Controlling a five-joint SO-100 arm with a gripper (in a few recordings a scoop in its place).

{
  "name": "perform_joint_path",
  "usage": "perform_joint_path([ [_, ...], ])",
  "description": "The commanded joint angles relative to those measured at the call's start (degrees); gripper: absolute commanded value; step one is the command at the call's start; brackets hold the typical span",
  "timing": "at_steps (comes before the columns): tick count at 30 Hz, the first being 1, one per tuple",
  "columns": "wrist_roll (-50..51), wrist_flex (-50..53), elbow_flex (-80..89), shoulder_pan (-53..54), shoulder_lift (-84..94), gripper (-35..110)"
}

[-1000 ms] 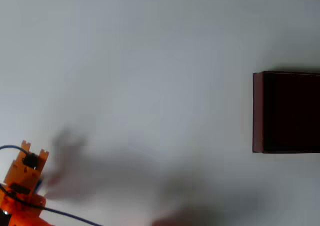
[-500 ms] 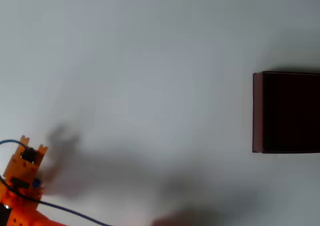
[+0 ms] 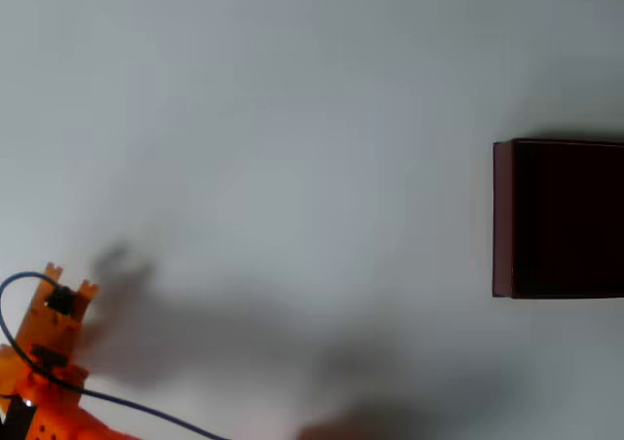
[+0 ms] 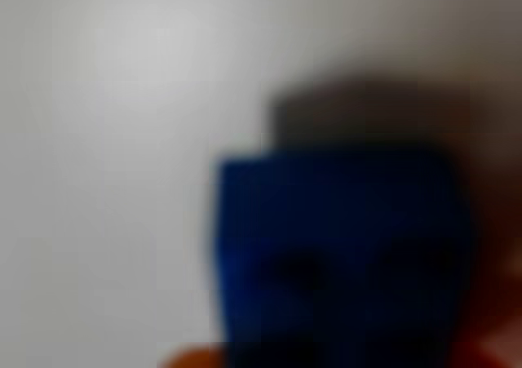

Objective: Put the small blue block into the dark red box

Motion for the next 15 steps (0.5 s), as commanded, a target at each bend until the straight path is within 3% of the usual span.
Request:
perform_joint_path([
  [1,0.5,11.3,-3.6,1.5,3.4,0],
  [8,-17.3,47.2,-24.1,10.5,7.5,0],
  [15,-46.8,51.6,-17.9,27.7,20.8,0],
])
